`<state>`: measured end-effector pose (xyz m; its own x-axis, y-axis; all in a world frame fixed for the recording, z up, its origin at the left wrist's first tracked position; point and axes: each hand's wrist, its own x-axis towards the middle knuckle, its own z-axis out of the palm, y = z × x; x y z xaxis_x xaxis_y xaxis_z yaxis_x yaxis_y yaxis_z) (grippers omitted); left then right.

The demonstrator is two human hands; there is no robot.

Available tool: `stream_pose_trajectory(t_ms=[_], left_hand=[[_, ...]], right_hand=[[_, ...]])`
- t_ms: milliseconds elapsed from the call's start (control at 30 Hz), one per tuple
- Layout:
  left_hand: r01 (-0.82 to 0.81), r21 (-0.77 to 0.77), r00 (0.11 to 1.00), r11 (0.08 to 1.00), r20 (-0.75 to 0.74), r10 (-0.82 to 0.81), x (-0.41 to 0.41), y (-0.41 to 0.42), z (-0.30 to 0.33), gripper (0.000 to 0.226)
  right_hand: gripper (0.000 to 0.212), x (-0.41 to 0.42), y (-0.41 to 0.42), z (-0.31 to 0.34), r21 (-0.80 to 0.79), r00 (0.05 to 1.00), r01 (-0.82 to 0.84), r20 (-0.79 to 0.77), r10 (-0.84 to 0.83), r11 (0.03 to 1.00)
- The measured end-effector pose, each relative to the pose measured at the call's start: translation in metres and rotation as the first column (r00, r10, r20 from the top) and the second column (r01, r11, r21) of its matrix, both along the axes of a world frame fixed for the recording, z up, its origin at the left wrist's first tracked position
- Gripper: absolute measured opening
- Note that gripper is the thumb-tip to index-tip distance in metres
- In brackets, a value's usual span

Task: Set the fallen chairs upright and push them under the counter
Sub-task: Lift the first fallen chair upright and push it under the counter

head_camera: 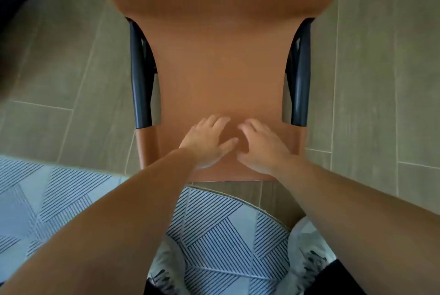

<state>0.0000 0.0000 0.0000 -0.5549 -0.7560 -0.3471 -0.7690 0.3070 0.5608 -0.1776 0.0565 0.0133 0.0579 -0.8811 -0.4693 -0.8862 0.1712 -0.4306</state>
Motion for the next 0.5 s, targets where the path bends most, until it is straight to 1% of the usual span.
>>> stream_pose_trajectory(t_ms=[33, 67, 133, 200, 333, 433, 500], left_hand=[[0.103, -0.036, 0.991, 0.994, 0.086, -0.100, 0.004, 0.006, -0.008, 0.082], [0.206, -0.093, 0.965, 0.974, 0.187, -0.186, 0.006, 0.010, -0.017, 0.092], [0.336, -0.117, 0.885, 0.935, 0.379, -0.270, 0.019, 0.030, -0.040, 0.108], [0.414, -0.150, 0.809, 0.898, 0.513, -0.287, 0.028, 0.040, -0.056, 0.115], [0.446, -0.200, 0.763, 0.872, 0.594, -0.254, 0.039, 0.043, -0.067, 0.129], [0.526, -0.160, 0.702, 0.835, 0.637, -0.320, 0.035, 0.051, -0.070, 0.136], [0.536, -0.168, 0.703, 0.827, 0.631, -0.328, 0.035, 0.051, -0.072, 0.138]], right_hand=[[0.079, 0.002, 0.004, -0.008, -0.020, 0.994, -0.091, -0.063, 0.089, 0.996], [0.087, 0.005, 0.007, -0.015, -0.032, 0.977, -0.173, -0.130, 0.167, 0.984], [0.104, 0.009, 0.023, -0.033, 0.001, 0.942, -0.271, -0.204, 0.266, 0.963], [0.117, 0.010, 0.034, -0.049, 0.051, 0.909, -0.324, -0.260, 0.326, 0.945], [0.122, 0.009, 0.049, -0.066, 0.099, 0.849, -0.364, -0.372, 0.374, 0.926], [0.120, 0.006, 0.052, -0.067, 0.114, 0.794, -0.407, -0.447, 0.412, 0.906], [0.119, 0.006, 0.052, -0.067, 0.120, 0.778, -0.415, -0.467, 0.420, 0.902]])
